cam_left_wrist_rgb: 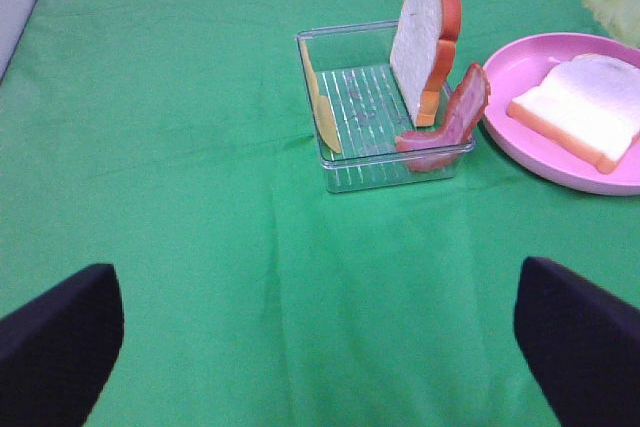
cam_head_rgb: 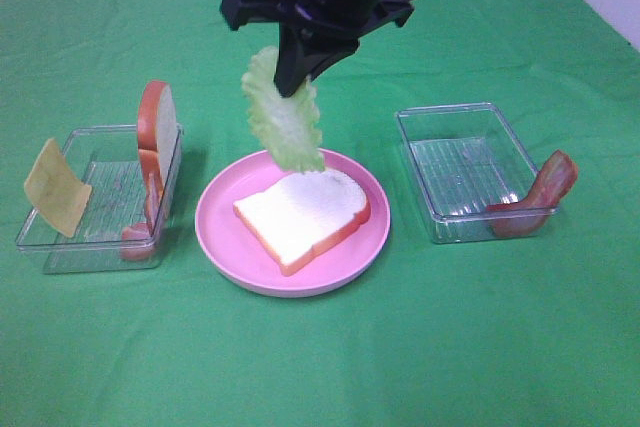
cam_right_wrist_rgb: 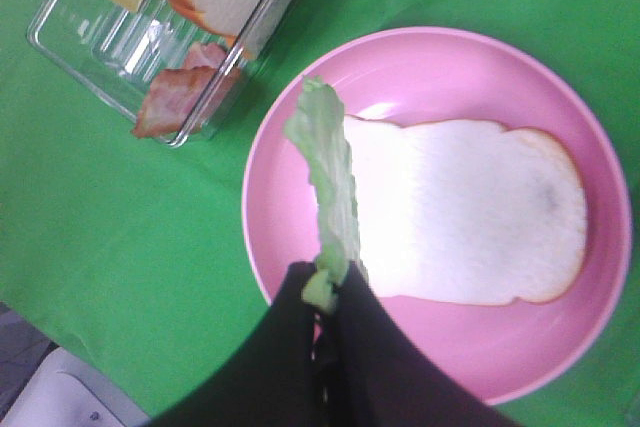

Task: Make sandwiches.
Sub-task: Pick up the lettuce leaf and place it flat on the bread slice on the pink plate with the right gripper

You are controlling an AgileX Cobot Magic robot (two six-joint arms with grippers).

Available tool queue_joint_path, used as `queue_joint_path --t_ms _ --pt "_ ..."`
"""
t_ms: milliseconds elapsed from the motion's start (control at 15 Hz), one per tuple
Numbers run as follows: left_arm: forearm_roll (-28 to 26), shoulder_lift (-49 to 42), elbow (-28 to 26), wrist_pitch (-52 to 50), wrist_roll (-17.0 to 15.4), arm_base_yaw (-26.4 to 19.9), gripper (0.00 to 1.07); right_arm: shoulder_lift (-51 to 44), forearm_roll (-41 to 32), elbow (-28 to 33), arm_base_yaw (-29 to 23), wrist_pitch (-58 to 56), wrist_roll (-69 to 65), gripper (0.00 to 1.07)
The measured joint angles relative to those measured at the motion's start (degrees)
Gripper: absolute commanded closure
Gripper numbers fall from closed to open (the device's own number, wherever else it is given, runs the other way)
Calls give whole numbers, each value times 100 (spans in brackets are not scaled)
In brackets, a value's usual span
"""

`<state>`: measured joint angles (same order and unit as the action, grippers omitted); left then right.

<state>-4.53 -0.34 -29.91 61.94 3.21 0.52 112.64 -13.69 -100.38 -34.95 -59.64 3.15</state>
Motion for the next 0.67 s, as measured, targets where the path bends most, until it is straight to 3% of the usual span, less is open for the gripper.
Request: queue_joint_path --t_ms 467,667 --pt "0 0 0 0 0 0 6 991 -120 0 -367 126 52 107" --pt "0 0 0 0 0 0 6 1329 791 0 -367 292 -86 107"
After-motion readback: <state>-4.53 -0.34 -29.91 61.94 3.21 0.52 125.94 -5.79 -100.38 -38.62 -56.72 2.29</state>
